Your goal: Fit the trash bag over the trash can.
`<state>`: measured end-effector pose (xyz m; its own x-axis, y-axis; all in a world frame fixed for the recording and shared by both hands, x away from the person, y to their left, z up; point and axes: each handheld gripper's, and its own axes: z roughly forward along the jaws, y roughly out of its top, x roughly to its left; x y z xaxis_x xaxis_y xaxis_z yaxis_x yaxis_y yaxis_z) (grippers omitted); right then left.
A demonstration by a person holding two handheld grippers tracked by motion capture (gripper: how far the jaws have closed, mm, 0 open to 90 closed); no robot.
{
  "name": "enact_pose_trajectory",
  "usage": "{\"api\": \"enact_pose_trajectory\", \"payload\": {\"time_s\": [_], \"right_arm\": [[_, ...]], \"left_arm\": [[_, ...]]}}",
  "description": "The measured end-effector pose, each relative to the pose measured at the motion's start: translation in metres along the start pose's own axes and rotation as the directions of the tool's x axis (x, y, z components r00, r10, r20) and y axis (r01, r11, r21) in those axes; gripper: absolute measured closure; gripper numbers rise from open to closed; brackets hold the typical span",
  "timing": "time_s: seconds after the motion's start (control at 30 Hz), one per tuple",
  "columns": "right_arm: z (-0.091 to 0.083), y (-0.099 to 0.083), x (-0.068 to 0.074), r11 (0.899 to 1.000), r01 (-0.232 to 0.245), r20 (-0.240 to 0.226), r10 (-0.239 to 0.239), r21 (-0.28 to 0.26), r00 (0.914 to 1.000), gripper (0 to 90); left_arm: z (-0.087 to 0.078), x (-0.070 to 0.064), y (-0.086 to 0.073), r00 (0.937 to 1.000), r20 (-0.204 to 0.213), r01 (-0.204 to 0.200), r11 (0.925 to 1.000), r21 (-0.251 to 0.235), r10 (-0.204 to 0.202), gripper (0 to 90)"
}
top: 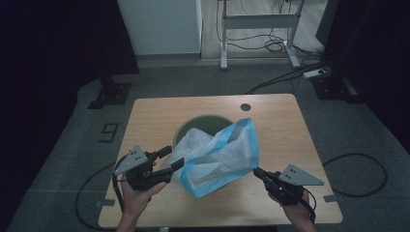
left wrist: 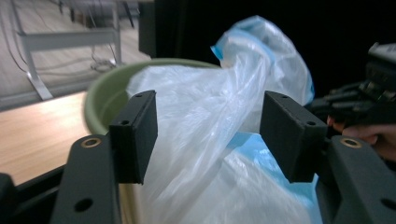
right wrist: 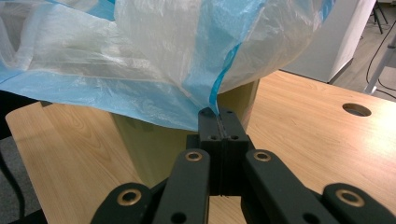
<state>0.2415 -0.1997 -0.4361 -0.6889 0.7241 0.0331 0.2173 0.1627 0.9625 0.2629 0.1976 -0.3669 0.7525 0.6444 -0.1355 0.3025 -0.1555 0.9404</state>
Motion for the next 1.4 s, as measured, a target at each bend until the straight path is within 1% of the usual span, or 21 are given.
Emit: {"api": "enact_pose_trajectory", "payload": {"time_s": [0.1, 0.17, 0.2, 0.27, 0.3, 0.37, 0.47, 0.53, 0.6, 0.63, 0.73, 0.8, 0.97, 1.07, 1.13, 1.17, 1.2, 1.27, 1.3, 1.37, 1.4], "right_arm": [[-0.001, 0.0, 0.001, 1.0, 0.003, -0.004, -0.003, 0.001, 1.0, 89.0], [-0.002, 0.0, 0.001, 1.0, 0.005, -0.005, -0.005, 0.0, 1.0, 89.0], [-0.002, -0.001, 0.001, 1.0, 0.006, -0.005, -0.006, 0.0, 1.0, 89.0], [-0.004, -0.002, 0.001, 1.0, 0.006, -0.006, -0.006, -0.002, 1.0, 88.9], [-0.004, -0.002, 0.001, 1.0, 0.005, -0.006, -0.005, -0.002, 1.0, 89.0], [-0.006, -0.005, 0.001, 1.0, 0.005, -0.007, -0.005, 0.0, 1.0, 89.0], [-0.008, -0.009, 0.001, 1.0, 0.002, -0.007, -0.002, 0.006, 1.0, 89.0], [-0.01, -0.013, 0.0, 1.0, 0.001, 0.0, -0.001, 0.011, 1.0, 88.9], [-0.012, -0.016, -0.002, 1.0, -0.008, 0.007, 0.008, 0.012, 0.9999, 89.0], [-0.013, -0.016, -0.003, 1.0, -0.01, 0.012, 0.01, 0.012, 0.9999, 89.0], [-0.015, -0.019, -0.008, 1.0, -0.023, 0.03, 0.022, 0.009, 0.9993, 89.0], [-0.017, -0.02, -0.009, 1.0, -0.026, 0.034, 0.026, 0.009, 0.9991, 89.0], [-0.018, -0.028, -0.007, 0.999, -0.023, 0.034, 0.022, 0.028, 0.9992, 89.0], [-0.014, -0.036, -0.008, 0.998, -0.035, 0.031, 0.033, 0.051, 0.9989, 89.0], [-0.012, -0.04, -0.007, 0.997, -0.041, 0.024, 0.04, 0.066, 0.9989, 89.0], [-0.01, -0.042, -0.007, 0.996, -0.041, 0.024, 0.04, 0.074, 0.9989, 89.0], [-0.009, -0.043, -0.007, 0.996, -0.044, 0.023, 0.042, 0.082, 0.9988, 89.0], [-0.007, -0.046, -0.008, 0.994, -0.05, 0.022, 0.049, 0.096, 0.9986, 89.0], [-0.006, -0.047, -0.008, 0.993, -0.054, 0.021, 0.052, 0.102, 0.9984, 89.0], [-0.001, -0.049, -0.01, 0.991, -0.055, 0.025, 0.052, 0.123, 0.9983, 89.0], [0.001, -0.049, -0.012, 0.99, -0.059, 0.029, 0.056, 0.13, 0.998, 89.0]], "left_arm": [[0.015, -0.001, 0.002, 0.9998, -0.014, -0.016, 0.9988, 0.045, 0.017, 39.1], [0.02, -0.002, 0.002, 0.999, -0.021, -0.038, 0.9975, 0.059, 0.039, 52.8], [0.023, -0.002, 0.002, 0.9988, -0.017, -0.044, 0.9971, 0.063, 0.045, 59.4], [0.025, -0.002, 0.003, 0.9992, -0.004, -0.04, 0.9966, 0.072, 0.04, 75.7], [0.026, -0.001, 0.002, 0.9994, -0.003, -0.034, 0.9972, 0.066, 0.034, 82.7], [0.025, -0.001, 0.001, 0.9995, -0.015, -0.027, 0.9987, 0.044, 0.028, 89.5], [0.021, 0.003, -0.001, 0.9989, -0.047, 0.002, 0.9999, -0.015, -0.002, 90.0], [0.015, 0.006, -0.002, 0.9971, -0.072, 0.02, 0.9984, -0.053, -0.024, 90.0], [0.01, 0.011, -0.004, 0.9955, -0.083, 0.039, 0.9959, -0.081, -0.046, 90.0], [0.007, 0.013, -0.005, 0.9944, -0.086, 0.052, 0.9938, -0.098, -0.061, 90.0], [-0.006, 0.021, -0.011, 0.99, -0.087, 0.096, 0.9829, -0.157, -0.111, 90.0], [-0.013, 0.024, -0.017, 0.9881, -0.086, 0.111, 0.9785, -0.174, -0.128, 90.0], [-0.027, 0.026, -0.037, 0.9868, -0.084, 0.121, 0.9754, -0.185, -0.138, 90.0], [-0.032, 0.027, -0.051, 0.9862, -0.07, 0.135, 0.9731, -0.187, -0.15, 90.0], [-0.034, 0.028, -0.06, 0.986, -0.063, 0.142, 0.9742, -0.176, -0.155, 90.0], [-0.034, 0.029, -0.064, 0.9858, -0.066, 0.142, 0.9762, -0.164, -0.154, 90.0], [-0.034, 0.031, -0.068, 0.9847, -0.066, 0.15, 0.9762, -0.157, -0.162, 90.0], [-0.034, 0.034, -0.074, 0.981, -0.064, 0.172, 0.9731, -0.154, -0.183, 90.0], [-0.032, 0.038, -0.078, 0.9778, -0.061, 0.189, 0.9703, -0.15, -0.2, 90.0], [-0.029, 0.042, -0.08, 0.9745, -0.064, 0.204, 0.9682, -0.145, -0.215, 90.0], [-0.027, 0.044, -0.081, 0.9738, -0.07, 0.205, 0.9688, -0.139, -0.216, 90.0]]}}
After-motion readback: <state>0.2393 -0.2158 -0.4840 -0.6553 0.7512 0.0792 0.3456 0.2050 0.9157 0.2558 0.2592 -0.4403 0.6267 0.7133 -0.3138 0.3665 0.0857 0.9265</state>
